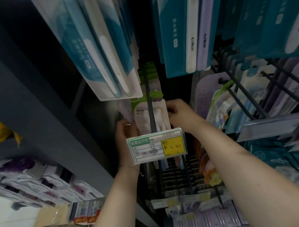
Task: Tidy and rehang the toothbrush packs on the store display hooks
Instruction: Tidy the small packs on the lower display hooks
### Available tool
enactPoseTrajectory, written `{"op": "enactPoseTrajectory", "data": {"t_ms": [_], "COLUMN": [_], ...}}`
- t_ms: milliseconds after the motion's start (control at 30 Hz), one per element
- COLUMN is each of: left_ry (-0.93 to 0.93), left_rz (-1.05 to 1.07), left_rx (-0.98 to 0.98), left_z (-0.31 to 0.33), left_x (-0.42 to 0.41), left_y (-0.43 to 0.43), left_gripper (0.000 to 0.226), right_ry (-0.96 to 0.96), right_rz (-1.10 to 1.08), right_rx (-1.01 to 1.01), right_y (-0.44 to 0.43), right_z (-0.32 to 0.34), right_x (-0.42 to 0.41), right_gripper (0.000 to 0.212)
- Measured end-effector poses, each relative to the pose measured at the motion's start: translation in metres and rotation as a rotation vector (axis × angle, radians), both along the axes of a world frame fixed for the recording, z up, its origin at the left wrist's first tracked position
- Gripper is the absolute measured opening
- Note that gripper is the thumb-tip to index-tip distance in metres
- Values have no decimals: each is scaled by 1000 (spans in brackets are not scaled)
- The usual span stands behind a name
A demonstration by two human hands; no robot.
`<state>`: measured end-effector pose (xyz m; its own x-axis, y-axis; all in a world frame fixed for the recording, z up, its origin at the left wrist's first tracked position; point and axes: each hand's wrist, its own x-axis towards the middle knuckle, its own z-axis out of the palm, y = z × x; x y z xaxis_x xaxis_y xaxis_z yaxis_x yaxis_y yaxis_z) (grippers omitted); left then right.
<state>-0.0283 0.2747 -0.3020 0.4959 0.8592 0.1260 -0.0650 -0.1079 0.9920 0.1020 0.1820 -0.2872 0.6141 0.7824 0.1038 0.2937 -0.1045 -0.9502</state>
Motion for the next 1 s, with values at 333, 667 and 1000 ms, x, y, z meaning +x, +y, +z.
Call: {"op": "enactPoseTrajectory", "data": {"t_ms": [333, 667, 1000], "left_ry": [343, 432, 447], "left_rz": [7, 173, -37], "left_rx": [219, 316, 349], "left_z": [-43, -39, -44], "left_x": [-34, -83, -111], "left_y": [-16, -68, -93], "left_gripper": [23, 16, 11], "right_ry": [-22, -9, 155], "right_rz": [-259, -215, -74], "right_rx": [-119, -257, -318], "right_y": [-23, -63, -93], "right_z": [-31, -47, -46], "right_x": [-14, -61, -91], "right_gripper": [25, 24, 50]}}
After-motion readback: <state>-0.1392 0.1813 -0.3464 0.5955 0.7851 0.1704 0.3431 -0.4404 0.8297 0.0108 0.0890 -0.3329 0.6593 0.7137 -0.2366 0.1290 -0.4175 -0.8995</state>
